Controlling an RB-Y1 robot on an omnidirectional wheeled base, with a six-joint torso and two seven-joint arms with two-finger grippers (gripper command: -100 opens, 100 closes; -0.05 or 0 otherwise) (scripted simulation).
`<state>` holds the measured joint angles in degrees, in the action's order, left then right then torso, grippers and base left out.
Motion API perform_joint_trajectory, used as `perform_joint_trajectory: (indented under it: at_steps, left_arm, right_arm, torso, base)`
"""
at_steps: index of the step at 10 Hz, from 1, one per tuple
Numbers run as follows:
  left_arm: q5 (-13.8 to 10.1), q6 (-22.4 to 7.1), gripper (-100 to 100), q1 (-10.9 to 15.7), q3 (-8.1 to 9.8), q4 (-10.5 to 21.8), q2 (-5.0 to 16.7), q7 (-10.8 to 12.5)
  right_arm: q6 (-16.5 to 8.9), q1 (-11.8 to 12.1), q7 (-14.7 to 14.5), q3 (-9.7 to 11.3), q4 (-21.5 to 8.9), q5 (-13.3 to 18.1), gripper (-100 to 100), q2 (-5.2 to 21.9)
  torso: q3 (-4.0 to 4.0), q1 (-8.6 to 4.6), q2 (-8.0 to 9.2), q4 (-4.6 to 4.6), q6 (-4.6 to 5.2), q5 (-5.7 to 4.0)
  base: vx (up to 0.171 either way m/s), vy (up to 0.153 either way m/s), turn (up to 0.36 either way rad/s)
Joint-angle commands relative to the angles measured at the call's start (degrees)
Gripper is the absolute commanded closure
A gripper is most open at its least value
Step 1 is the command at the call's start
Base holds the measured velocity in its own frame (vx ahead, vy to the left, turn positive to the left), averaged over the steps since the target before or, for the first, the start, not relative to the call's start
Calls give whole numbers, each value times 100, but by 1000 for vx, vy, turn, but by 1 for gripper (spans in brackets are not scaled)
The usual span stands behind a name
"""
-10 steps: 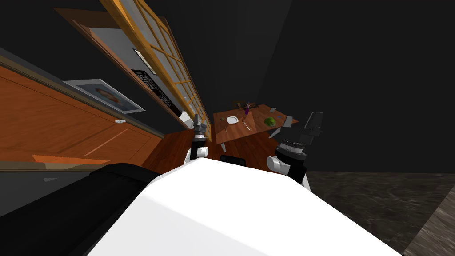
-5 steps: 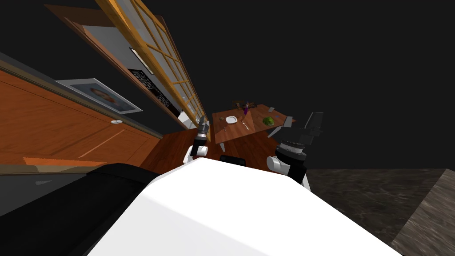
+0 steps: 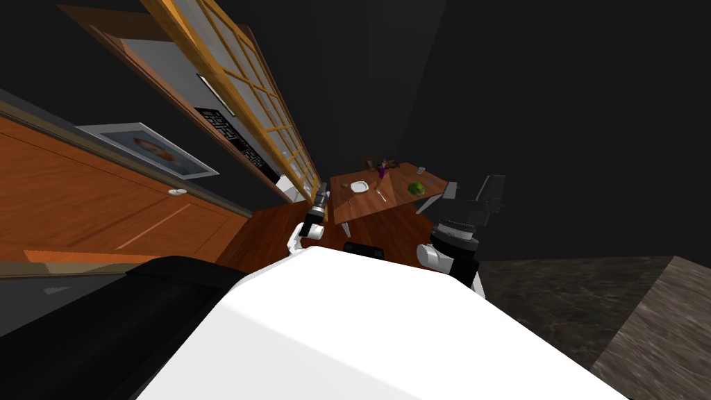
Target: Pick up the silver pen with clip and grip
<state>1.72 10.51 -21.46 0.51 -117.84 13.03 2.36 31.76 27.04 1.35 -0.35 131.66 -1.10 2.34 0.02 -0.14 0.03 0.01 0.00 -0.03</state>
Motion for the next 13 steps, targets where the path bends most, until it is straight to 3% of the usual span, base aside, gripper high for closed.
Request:
perform_joint_trajectory:
  at_steps: [1, 2, 4, 7, 9, 12, 13]
  left_arm:
    - [-55, -286, -100, 197, -51, 183, 187, -117]
    - [-55, -309, -100, 197, -51, 183, 187, -117]
    - [-172, -661, -100, 523, -128, 562, 521, -313]
    - [-234, -982, -100, 693, -169, 761, 684, -416]
    - [-362, -1347, -100, 1037, -257, 1179, 995, -626]
    - [-430, -1688, -100, 1209, -304, 1399, 1141, -734]
    - [-498, -1894, -100, 1379, -354, 1624, 1280, -841]
  right_arm:
    - [0, 0, 0, 0, 0, 0, 0, 0]
    - [0, 0, 0, 0, 0, 0, 0, 0]
    - [0, 0, 0, 0, 0, 0, 0, 0]
    - [0, 0, 0, 0, 0, 0, 0, 0]
    - [0, 0, 0, 0, 0, 0, 0, 0]
    - [0, 0, 0, 0, 0, 0, 0, 0]
    - [0, 0, 0, 0, 0, 0, 0, 0]
  torso:
    - [0, 0, 0, 0, 0, 0]
    - [-1, -1, -1, 0, 1, 0]
    - [-1, 2, -2, -1, 1, 1]
    - [-1, 0, -2, -1, 0, 0]
    - [-2, 1, -3, -1, 1, 1]
    - [-2, 3, -2, -1, 0, 1]
    - [-1, 6, -1, 0, -1, 1]
  base:
    - [-9, -41, -28]
    - [-6, -31, -19]
    - [-12, -42, -39]
    - [-6, -37, -26]
    - [-6, -45, -59]
    - [-6, -31, -36]
    - [-5, -29, -60]
